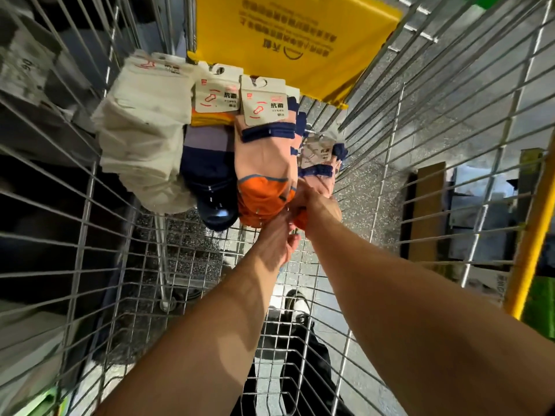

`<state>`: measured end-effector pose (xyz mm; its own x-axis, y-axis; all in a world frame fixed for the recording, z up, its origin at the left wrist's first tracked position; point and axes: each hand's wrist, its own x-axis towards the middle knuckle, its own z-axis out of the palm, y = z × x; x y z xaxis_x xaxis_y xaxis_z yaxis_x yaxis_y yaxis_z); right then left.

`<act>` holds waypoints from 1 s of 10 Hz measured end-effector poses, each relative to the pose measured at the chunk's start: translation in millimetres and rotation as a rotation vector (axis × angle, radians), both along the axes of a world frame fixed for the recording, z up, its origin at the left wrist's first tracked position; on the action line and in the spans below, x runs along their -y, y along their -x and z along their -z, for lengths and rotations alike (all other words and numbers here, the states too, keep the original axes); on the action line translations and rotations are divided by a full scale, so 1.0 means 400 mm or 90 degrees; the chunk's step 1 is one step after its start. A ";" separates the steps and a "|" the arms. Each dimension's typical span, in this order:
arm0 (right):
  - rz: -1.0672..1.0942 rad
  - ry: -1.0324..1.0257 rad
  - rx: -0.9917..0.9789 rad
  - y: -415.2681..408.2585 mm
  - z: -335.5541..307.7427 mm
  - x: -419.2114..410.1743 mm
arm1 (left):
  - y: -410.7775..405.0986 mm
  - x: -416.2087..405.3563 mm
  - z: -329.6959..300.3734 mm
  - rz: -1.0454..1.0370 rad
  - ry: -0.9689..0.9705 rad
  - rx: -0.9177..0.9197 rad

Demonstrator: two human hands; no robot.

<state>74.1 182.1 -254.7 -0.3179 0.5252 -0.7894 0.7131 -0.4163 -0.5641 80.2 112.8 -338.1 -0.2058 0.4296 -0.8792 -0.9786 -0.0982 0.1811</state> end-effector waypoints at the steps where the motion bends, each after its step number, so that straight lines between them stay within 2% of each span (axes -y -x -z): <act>1: 0.005 -0.004 0.020 0.004 -0.043 0.002 | -0.004 -0.009 -0.054 -0.024 -0.059 -0.020; 2: -0.006 -0.047 0.080 -0.010 -0.138 0.020 | -0.010 0.008 -0.121 0.009 -0.055 -0.063; 3: 0.113 0.024 0.059 -0.030 -0.234 0.052 | 0.006 0.051 -0.312 0.063 -0.013 -0.117; 4: 0.099 0.048 0.003 -0.055 -0.289 0.059 | 0.017 0.081 -0.372 0.042 -0.065 -0.072; 5: 0.122 0.040 0.044 -0.097 -0.353 0.086 | 0.005 0.113 -0.452 0.015 -0.024 -0.075; 6: 0.077 0.003 0.041 -0.128 -0.433 0.111 | -0.020 0.136 -0.543 -0.023 -0.078 -0.070; 7: -0.005 0.016 0.036 -0.162 -0.522 0.119 | -0.039 0.167 -0.607 -0.064 -0.130 -0.088; 8: -0.132 0.030 -0.008 -0.190 -0.594 0.119 | -0.051 0.210 -0.683 -0.085 -0.111 -0.134; 10: -0.522 -0.101 -0.061 -0.235 -0.721 0.114 | -0.120 0.269 -0.839 -0.189 -0.061 -0.257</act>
<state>168.0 136.3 33.8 -0.7086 0.2017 -0.6761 0.7017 0.3020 -0.6453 128.4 5.1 -2.5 -0.6469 0.3751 -0.6639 -0.7594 -0.3966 0.5158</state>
